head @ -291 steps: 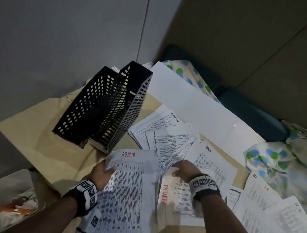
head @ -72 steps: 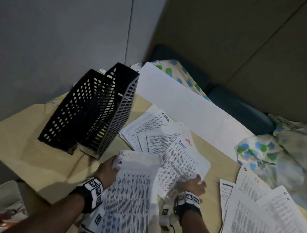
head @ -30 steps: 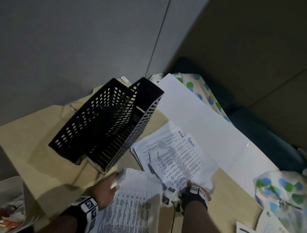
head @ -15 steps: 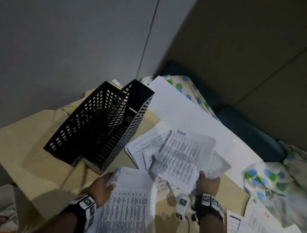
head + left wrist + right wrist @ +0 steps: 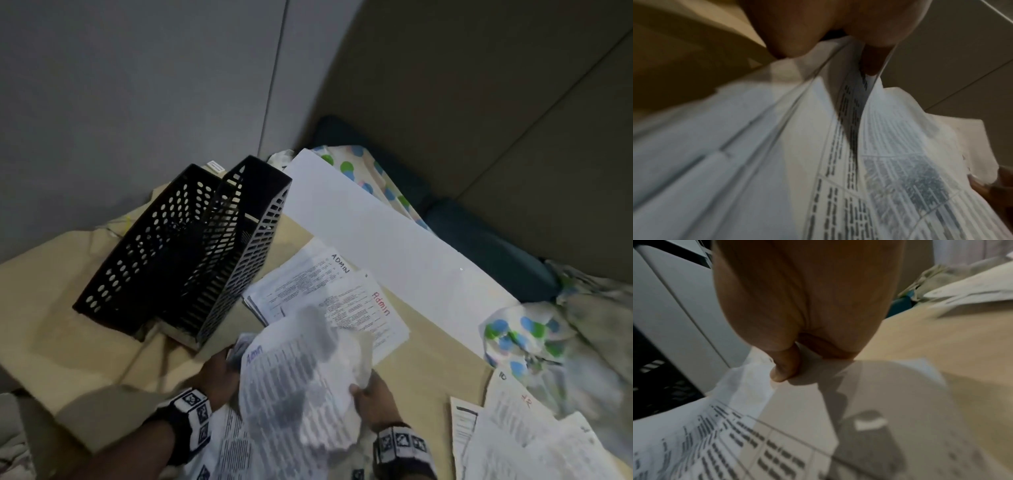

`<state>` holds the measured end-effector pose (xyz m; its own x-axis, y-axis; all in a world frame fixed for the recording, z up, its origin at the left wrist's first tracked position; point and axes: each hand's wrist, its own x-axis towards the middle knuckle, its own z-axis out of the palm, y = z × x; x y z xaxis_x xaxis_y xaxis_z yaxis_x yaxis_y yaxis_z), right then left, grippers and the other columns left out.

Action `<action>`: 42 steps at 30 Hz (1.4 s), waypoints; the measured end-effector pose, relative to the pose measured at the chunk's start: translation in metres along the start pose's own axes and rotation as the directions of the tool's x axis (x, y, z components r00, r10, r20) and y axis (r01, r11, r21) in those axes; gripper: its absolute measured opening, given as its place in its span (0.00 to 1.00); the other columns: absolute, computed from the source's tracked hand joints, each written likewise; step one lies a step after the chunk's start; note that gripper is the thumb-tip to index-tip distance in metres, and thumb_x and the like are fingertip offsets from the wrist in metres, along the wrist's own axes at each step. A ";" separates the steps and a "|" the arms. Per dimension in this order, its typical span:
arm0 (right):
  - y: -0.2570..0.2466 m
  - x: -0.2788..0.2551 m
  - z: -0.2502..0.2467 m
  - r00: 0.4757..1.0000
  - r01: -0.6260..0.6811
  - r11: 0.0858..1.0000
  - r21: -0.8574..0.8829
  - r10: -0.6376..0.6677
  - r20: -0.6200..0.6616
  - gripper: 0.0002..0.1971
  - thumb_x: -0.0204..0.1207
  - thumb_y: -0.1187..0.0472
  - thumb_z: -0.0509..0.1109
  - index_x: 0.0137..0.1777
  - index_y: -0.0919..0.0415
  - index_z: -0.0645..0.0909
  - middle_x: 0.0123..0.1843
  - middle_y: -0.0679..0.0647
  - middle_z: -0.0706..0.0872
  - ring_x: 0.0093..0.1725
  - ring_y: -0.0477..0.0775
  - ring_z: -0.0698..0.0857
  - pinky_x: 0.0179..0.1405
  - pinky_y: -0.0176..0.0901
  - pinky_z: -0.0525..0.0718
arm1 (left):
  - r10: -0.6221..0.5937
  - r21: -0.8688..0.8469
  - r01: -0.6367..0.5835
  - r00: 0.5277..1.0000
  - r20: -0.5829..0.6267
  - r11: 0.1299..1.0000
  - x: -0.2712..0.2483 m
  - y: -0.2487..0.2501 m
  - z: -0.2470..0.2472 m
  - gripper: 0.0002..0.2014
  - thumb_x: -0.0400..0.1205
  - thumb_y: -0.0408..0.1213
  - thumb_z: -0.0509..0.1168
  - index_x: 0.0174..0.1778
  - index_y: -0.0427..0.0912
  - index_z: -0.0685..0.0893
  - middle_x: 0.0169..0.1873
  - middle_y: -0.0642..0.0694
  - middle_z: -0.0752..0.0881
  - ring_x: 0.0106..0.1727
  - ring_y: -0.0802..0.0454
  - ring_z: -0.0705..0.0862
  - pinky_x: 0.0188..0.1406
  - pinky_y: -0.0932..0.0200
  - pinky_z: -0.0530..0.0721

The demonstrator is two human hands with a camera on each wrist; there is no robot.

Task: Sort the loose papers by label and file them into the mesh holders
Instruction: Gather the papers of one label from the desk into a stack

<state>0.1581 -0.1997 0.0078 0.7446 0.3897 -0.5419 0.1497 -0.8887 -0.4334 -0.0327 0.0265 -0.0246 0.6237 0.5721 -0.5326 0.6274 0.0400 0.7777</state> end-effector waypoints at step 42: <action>-0.014 0.004 0.058 0.993 -0.020 0.999 -0.042 0.014 -0.119 0.15 0.80 0.58 0.59 0.65 0.59 0.73 0.49 0.59 0.88 0.44 0.58 0.87 0.43 0.50 0.86 | 0.230 -0.098 -0.227 0.973 0.017 0.969 0.030 -0.009 0.006 0.31 0.78 0.20 0.60 0.70 0.57 0.67 0.61 0.50 0.77 0.62 0.50 0.79 0.56 0.56 0.78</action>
<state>0.1207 -0.1716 -0.0298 0.8191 0.3452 -0.4582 0.1622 -0.9055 -0.3922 -0.0167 0.0384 -0.0491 0.7591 0.5521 -0.3450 0.4206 -0.0114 0.9072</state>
